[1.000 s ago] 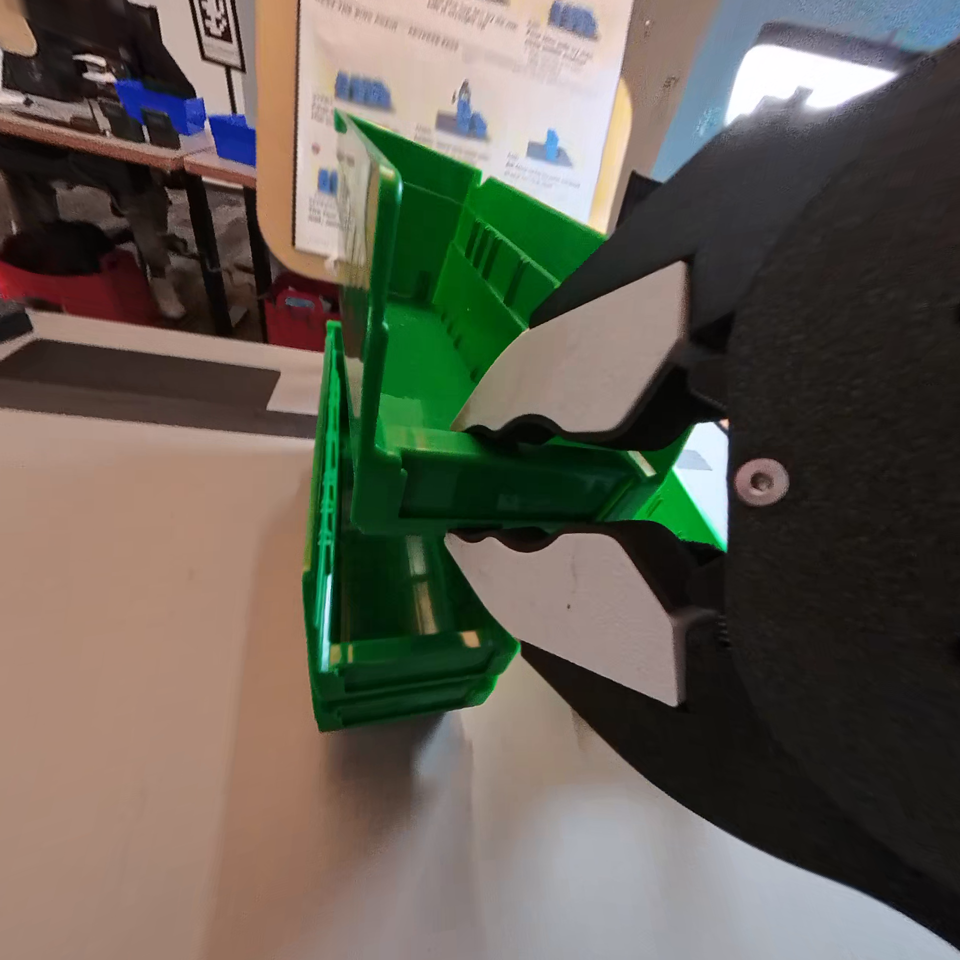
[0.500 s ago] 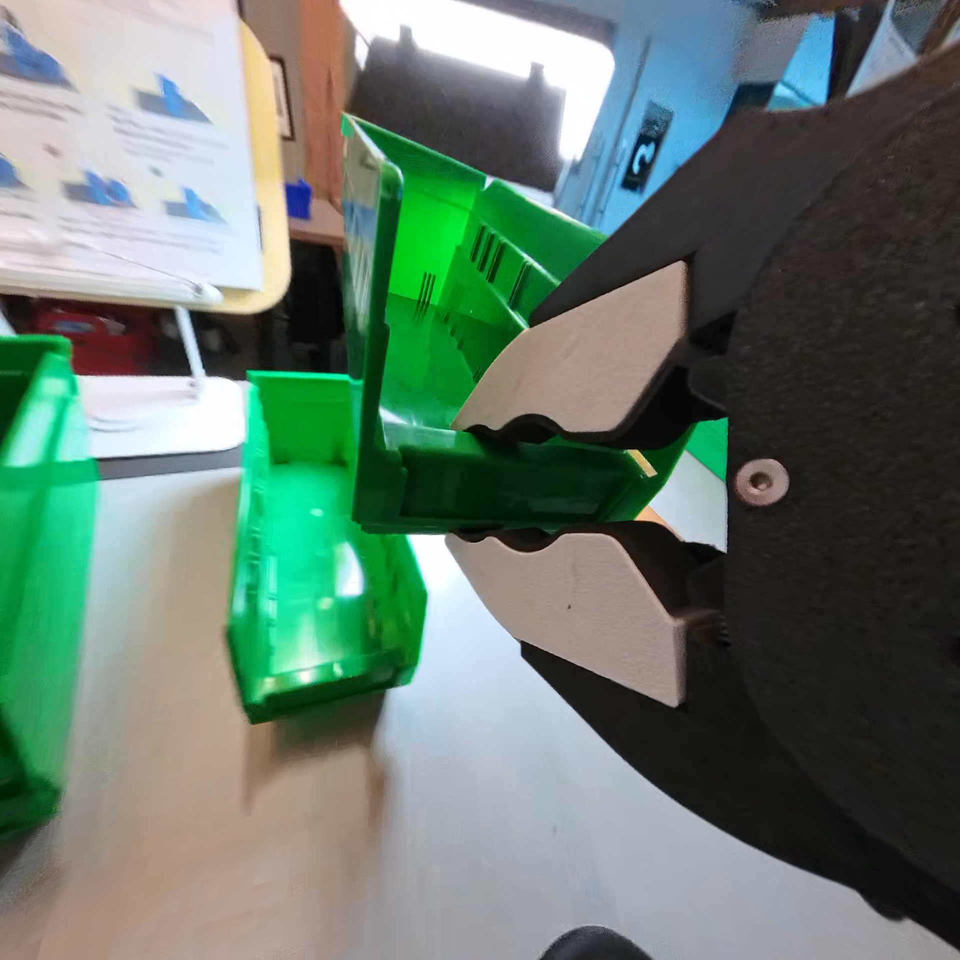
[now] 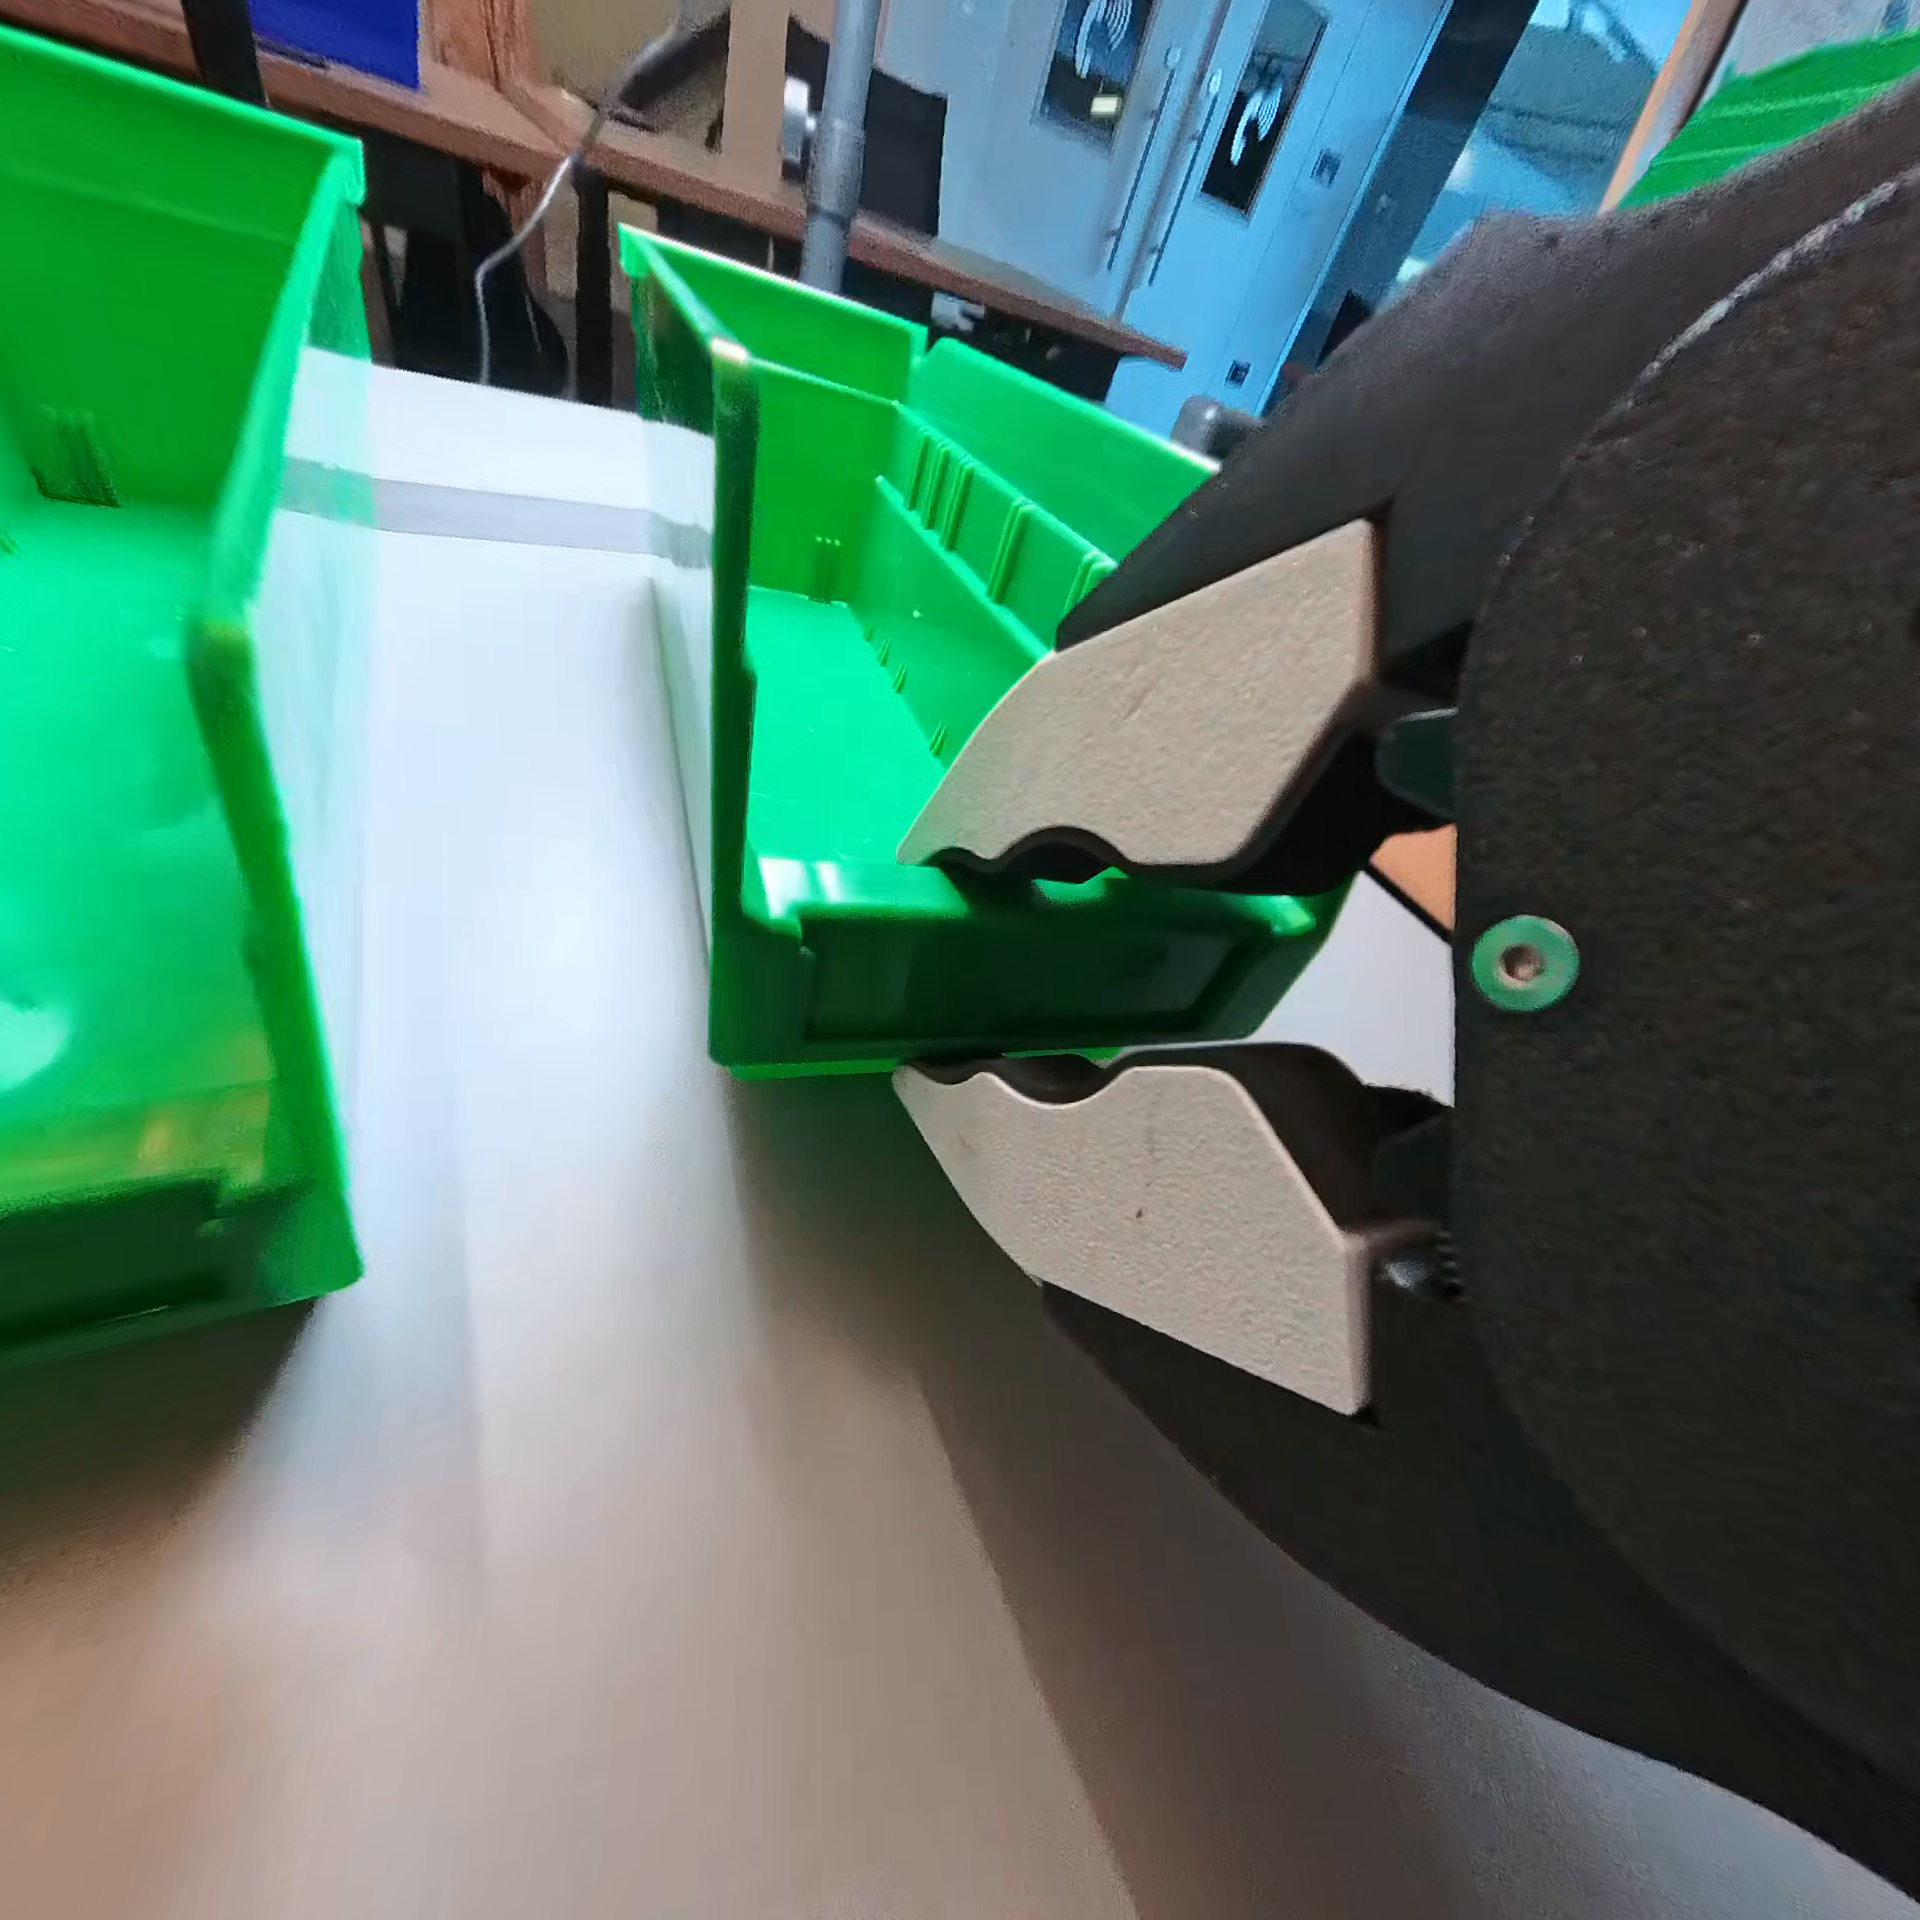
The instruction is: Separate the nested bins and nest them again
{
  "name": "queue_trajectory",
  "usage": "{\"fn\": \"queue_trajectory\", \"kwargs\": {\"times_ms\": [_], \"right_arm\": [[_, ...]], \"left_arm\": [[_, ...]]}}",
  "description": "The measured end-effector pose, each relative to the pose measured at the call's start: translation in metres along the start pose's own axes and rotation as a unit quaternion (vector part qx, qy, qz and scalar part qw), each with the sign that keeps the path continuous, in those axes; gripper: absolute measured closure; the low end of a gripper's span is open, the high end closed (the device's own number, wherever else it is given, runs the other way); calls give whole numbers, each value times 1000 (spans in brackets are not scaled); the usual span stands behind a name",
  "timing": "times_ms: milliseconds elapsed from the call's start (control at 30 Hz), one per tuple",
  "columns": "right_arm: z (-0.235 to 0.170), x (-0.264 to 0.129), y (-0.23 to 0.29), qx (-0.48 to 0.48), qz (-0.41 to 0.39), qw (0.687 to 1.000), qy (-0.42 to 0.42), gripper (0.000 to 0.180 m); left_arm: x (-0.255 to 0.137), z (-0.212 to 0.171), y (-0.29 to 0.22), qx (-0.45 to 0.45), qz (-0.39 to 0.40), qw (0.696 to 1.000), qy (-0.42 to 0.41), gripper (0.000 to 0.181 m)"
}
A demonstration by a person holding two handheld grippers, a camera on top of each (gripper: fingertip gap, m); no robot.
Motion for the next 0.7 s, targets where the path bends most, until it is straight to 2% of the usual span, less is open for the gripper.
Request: {"fn": "queue_trajectory", "kwargs": {"times_ms": [67, 133, 300, 400, 533, 633, 700], "right_arm": [[-2, 4, 1, 4, -12, 1000, 5, 145], [0, -2, 2, 36, -11, 999, -5, 126], [18, -46, 10, 134, -49, 985, -93, 123], [35, -76, 24, 255, -69, 946, -188, 125], [46, -108, 50, 384, -92, 875, -282, 123], [47, -121, 68, 447, -116, 830, -314, 121], [47, -125, 81, 470, -131, 813, -318, 118]], "left_arm": [[1, 0, 0, -1, 0, 1000, 1, 120], [2, 0, 1, -3, 1, 1000, 1, 120], [1, 1, 1, -4, 0, 1000, -3, 120], [1, 5, -1, 6, 3, 1000, -8, 118], [2, 12, -1, 16, 6, 1000, -10, 117], [7, 21, 0, 26, 4, 1000, -7, 119], [11, 31, 0, 40, -3, 999, -3, 122]]}}
Point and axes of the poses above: each gripper's, where its closed fingertips meet, x out along the fingers, z out of its top, y = z × x across the jaws, the point moved 8 cm from there along -x, back along the fingers, and after that the axes turned 8 degrees about -y, right-handed, at the moved point
